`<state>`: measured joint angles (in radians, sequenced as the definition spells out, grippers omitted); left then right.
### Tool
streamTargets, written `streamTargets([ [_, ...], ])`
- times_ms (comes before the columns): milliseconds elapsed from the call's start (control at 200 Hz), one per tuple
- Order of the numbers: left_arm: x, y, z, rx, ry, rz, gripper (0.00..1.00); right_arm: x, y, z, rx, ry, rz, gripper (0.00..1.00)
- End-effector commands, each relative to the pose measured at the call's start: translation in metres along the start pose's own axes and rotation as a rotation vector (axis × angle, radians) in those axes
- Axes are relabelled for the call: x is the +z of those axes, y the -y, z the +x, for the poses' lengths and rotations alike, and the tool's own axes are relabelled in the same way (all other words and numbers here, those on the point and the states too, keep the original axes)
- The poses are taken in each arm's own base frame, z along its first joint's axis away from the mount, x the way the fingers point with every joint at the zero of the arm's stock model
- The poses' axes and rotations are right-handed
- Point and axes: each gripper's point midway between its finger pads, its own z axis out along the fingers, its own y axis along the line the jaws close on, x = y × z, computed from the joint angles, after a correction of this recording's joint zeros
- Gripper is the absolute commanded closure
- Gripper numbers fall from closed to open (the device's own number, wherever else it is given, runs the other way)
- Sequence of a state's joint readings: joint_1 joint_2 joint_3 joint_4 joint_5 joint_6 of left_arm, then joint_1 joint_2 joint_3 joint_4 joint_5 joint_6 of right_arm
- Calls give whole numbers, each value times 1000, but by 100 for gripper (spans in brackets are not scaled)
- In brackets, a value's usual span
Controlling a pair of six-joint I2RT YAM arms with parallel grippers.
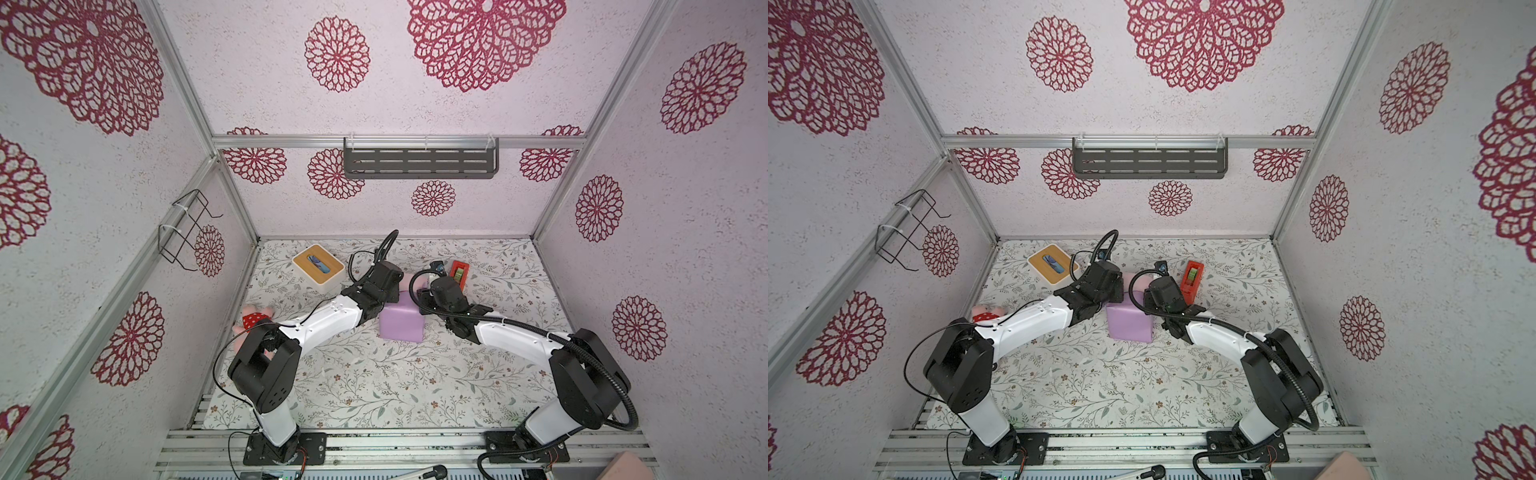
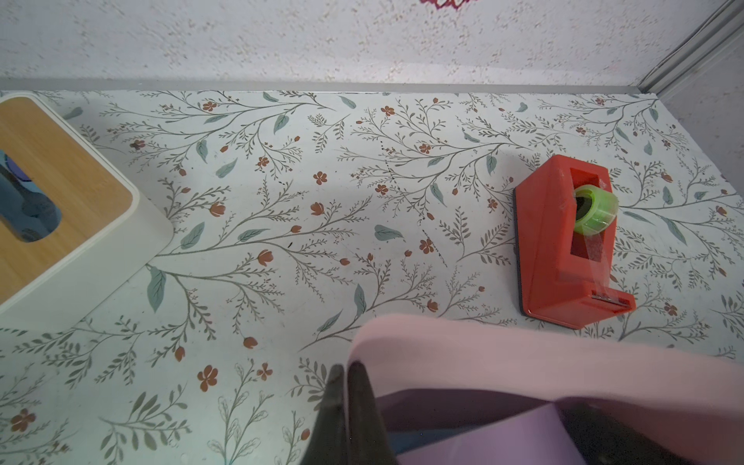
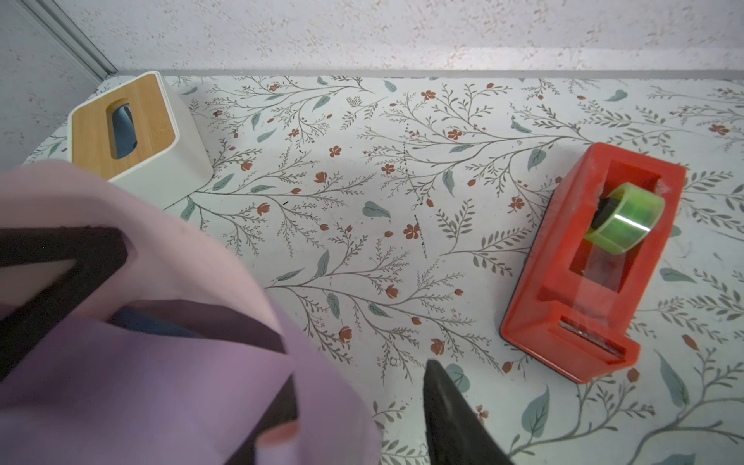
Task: Wrap a gift box in wrapping paper
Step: Fold the wrapping paper for the gift box.
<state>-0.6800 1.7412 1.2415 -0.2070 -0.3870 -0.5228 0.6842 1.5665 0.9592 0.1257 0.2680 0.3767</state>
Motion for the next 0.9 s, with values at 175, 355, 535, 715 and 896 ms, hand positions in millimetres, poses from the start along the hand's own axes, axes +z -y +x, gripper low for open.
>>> streamTargets([
  [175, -5, -4, -5, 1, 9, -12, 100, -10, -2, -28, -2, 47, 33, 76],
  [355, -5, -5, -3, -3, 8, -11, 100, -6, -2, -29, -5, 46, 53, 90],
  [535, -5, -3, -3, -3, 6, -6, 100, -2, -5, -23, 1, 33, 48, 99],
  [715, -5, -3, -3, -4, 7, -4, 100, -4, -6, -26, 7, 36, 41, 98],
  [896, -5, -3, -2, -3, 5, -5, 100, -20, -15, -45, 29, 69, -34, 70],
])
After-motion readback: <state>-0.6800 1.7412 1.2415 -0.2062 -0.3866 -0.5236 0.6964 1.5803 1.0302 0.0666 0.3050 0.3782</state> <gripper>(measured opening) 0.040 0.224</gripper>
